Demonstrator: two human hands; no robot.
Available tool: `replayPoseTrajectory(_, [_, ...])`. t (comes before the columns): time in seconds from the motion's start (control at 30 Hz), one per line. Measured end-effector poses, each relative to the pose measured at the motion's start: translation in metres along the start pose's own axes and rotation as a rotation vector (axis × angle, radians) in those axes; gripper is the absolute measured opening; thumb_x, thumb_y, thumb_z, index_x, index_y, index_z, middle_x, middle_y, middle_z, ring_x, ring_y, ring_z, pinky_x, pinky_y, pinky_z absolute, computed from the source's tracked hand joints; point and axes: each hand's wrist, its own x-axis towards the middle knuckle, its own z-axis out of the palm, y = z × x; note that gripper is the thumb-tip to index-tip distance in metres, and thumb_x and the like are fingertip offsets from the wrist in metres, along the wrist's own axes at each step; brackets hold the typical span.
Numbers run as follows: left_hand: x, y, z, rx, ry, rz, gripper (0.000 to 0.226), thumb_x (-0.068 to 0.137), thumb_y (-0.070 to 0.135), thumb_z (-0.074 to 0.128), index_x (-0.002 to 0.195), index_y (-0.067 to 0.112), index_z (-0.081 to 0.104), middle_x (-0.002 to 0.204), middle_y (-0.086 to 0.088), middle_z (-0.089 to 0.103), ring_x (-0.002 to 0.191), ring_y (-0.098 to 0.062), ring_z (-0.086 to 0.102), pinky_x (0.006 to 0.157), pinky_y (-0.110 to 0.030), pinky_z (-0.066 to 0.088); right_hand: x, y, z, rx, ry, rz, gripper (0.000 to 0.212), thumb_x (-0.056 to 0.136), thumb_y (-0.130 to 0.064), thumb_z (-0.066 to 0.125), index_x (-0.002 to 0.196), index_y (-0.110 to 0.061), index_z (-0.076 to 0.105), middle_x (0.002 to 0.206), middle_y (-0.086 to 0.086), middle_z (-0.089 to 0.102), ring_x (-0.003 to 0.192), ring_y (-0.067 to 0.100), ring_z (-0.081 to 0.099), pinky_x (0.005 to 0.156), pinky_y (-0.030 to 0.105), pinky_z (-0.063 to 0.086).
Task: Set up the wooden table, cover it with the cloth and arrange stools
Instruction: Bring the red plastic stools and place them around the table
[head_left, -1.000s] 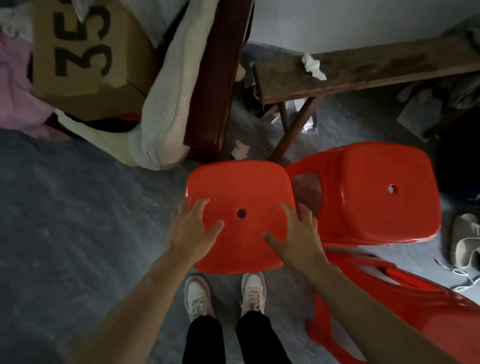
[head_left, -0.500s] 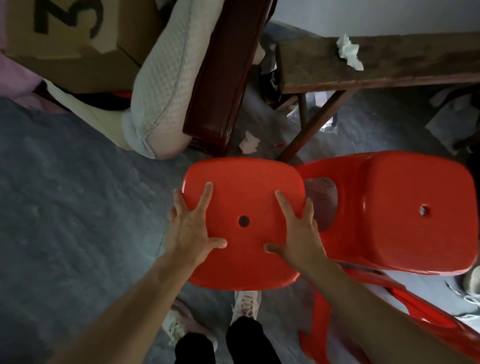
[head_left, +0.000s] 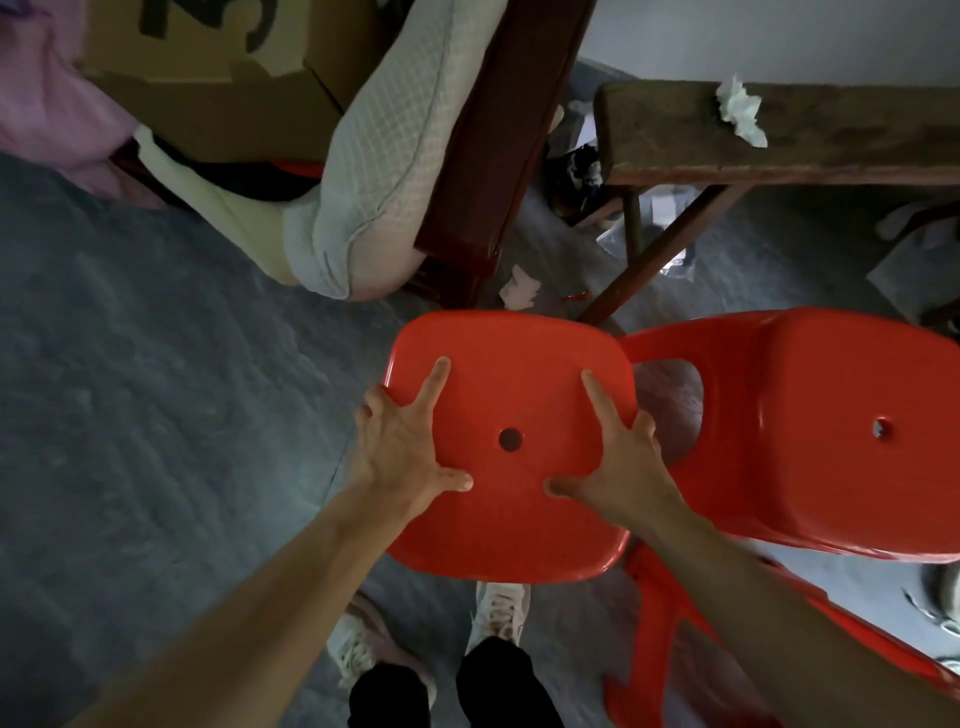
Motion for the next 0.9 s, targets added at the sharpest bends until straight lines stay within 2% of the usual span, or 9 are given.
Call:
replayPoseTrajectory(0.2, [-0.052,-0.042,-0.019,-0.094,0.052,-0.02,0.139,0.049,0.053,0.092,0.145,0.06,-0.008,0.133,-0.014,0.029,0.124,-0.031,0.04,0.109,-0.046,0.04,-0.041,-0.029,0.017,-0.01,0.041,-0.075,0.123,0.059,-0.057,0.086,0.142,-0.068,-0.004,0.148,0.011,0.015,0.134,0.036,0.027,0.106,0.058,0.038])
replayPoseTrajectory(0.5, [-0.135,-0.105,-0.08,-0.179,0.131,-0.151,0.138,0.047,0.056,0.091,0.145,0.061,-0.005,0.136,-0.012,0.031,0.127,-0.031,0.039,0.106,-0.046,0.041,-0.11,-0.119,0.028,-0.133,0.041,-0.185,0.122,0.058,-0.059,0.085,0.142,-0.067,-0.004,0.148,0.014,0.018,0.133,0.038,0.03,0.102,0.062,0.04])
replayPoseTrajectory(0.7, [-0.213,-0.144,-0.147,-0.269,0.211,-0.213,0.138,0.044,0.055,0.092,0.145,0.063,-0.001,0.129,-0.011,0.034,0.122,-0.03,0.042,0.107,-0.045,0.041,-0.18,-0.188,0.013,-0.205,0.031,-0.315,0.12,0.061,-0.064,0.081,0.141,-0.067,-0.008,0.15,0.015,0.016,0.133,0.039,0.029,0.105,0.062,0.037])
replayPoseTrajectory(0.9, [-0.294,-0.171,-0.234,-0.313,0.315,-0.225,0.136,0.045,0.054,0.091,0.146,0.062,0.001,0.133,-0.012,0.03,0.123,-0.031,0.04,0.105,-0.046,0.041,-0.256,-0.274,-0.018,-0.262,0.041,-0.465,0.119,0.063,-0.065,0.08,0.143,-0.065,-0.008,0.152,0.015,0.014,0.136,0.041,0.026,0.108,0.061,0.033])
